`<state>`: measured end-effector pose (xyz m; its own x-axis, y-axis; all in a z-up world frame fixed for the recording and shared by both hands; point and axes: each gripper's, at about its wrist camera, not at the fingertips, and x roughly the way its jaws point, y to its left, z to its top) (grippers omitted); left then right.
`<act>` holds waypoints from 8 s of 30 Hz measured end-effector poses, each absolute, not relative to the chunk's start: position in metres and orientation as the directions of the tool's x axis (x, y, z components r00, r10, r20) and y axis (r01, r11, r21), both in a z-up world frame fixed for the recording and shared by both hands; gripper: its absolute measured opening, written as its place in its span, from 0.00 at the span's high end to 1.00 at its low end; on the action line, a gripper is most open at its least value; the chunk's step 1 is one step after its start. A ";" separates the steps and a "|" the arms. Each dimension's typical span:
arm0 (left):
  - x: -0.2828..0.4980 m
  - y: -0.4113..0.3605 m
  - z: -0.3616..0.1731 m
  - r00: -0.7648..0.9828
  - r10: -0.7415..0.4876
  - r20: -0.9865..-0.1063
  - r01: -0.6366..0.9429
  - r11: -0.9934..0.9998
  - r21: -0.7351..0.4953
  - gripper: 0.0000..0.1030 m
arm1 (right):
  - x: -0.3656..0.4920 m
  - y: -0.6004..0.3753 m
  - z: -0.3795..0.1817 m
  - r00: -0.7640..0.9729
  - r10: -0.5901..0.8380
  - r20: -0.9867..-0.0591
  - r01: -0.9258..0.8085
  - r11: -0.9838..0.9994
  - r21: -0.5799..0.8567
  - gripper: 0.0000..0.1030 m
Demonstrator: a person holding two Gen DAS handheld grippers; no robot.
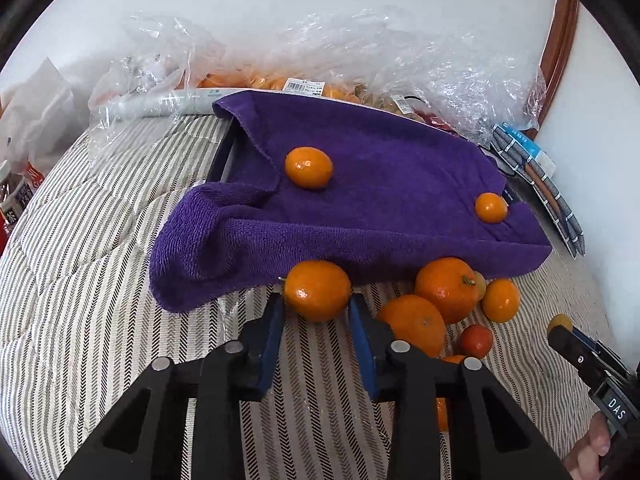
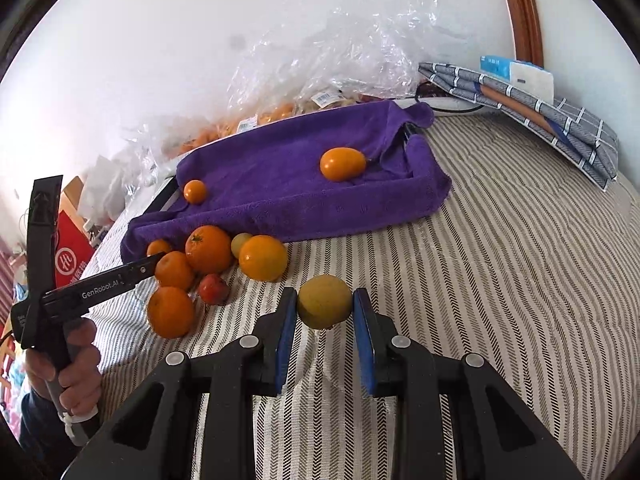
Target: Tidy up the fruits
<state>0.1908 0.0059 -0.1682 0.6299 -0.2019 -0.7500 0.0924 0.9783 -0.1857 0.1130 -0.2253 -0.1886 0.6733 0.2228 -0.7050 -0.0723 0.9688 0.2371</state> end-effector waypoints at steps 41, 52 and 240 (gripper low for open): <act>0.189 0.015 -0.169 0.637 -0.247 -0.730 0.050 0.959 -0.280 0.66 | 0.116 -0.225 -0.191 0.663 0.204 -0.721 -0.065 0.974 0.216 0.73; 0.190 0.020 -0.170 0.653 -0.272 -0.707 0.035 0.943 -0.330 0.69 | 0.117 -0.225 -0.191 0.659 0.206 -0.724 -0.064 0.974 0.219 0.73; 0.155 0.047 -0.155 0.713 -0.191 -0.675 0.045 0.973 -0.228 0.47 | 0.139 -0.218 -0.185 0.679 0.061 -0.731 -0.034 0.998 0.052 0.66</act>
<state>0.1550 0.0469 -0.1546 0.7126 -0.1911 -0.6751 0.0447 0.9726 -0.2281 0.1387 -0.2182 -0.1854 0.6792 0.0608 -0.7314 -0.0335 0.9981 0.0518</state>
